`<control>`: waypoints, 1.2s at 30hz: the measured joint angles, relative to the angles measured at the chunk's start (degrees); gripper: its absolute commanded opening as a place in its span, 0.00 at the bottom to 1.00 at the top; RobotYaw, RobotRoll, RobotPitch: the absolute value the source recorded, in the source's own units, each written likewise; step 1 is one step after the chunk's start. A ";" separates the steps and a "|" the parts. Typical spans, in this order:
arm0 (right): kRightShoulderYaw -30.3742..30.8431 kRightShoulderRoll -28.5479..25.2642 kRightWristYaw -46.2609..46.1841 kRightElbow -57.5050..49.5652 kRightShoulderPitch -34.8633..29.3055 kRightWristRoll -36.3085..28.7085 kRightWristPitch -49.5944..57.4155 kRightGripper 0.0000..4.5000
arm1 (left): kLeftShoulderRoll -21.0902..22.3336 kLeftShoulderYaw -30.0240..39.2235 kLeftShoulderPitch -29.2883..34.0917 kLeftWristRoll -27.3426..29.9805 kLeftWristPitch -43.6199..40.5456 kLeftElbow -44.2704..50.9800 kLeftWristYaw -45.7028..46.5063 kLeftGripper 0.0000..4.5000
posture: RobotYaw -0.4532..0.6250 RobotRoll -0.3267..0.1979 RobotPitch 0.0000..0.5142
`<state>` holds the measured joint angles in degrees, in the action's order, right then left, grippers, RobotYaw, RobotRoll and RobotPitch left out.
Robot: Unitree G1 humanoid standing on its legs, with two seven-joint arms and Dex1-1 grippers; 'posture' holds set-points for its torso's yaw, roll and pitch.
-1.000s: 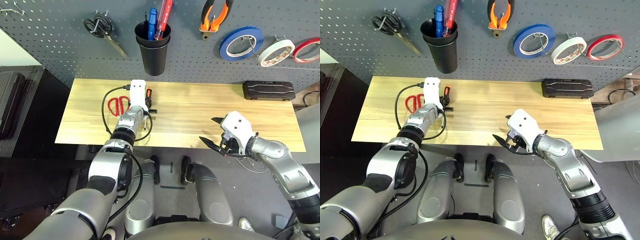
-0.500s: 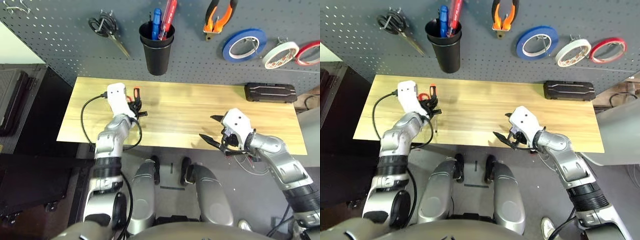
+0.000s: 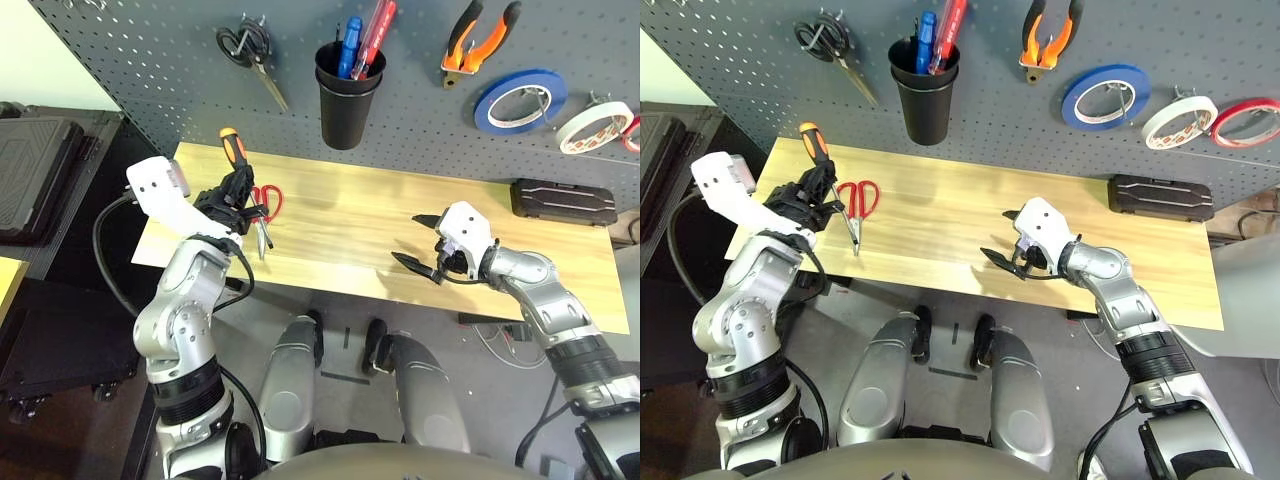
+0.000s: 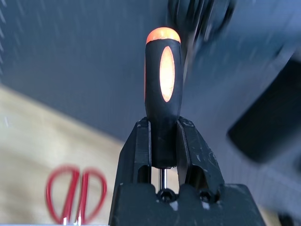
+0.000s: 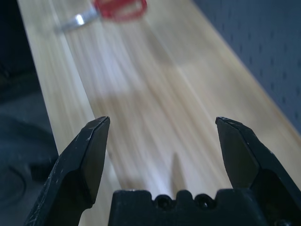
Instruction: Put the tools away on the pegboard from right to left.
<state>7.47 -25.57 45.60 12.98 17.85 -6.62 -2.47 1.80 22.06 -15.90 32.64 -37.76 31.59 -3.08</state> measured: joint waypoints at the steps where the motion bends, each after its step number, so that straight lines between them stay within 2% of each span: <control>1: -0.68 0.47 0.03 0.21 0.16 -0.77 -0.78 1.00 | 0.52 0.07 -0.47 0.38 0.57 0.70 0.10 0.12 | 0.71 0.62 0.47; 6: -4.97 1.04 -0.01 -0.93 -0.33 -4.77 -3.35 1.00 | 1.88 -0.53 -3.23 1.13 2.40 1.67 1.51 0.12 | 0.70 0.62 0.46; 10: -8.00 0.65 0.01 -8.13 -3.62 -8.63 -2.78 1.00 | 2.96 -1.11 -6.97 1.58 2.62 2.34 3.32 0.12 | 0.68 0.62 0.46; 18: -12.64 -3.08 -0.56 -22.28 -6.42 -16.38 5.91 1.00 | 5.07 -2.56 -13.86 3.30 2.76 3.04 4.77 0.12 | 0.62 0.62 0.47; 26: -16.39 -5.79 -2.56 -29.53 -5.51 -24.12 16.19 1.00 | 6.40 -2.79 -20.47 3.50 4.51 -2.08 4.81 0.12 | 0.56 0.62 0.45; 36: -19.16 -6.74 -5.98 -32.75 -5.37 -27.62 22.45 1.00 | 5.05 -5.47 -29.20 1.52 12.48 -12.25 4.07 0.12 | 0.51 0.62 0.44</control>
<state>-11.69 -32.30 39.61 -19.78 12.48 -34.24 19.98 6.85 16.58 -45.11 34.16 -25.28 19.34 0.98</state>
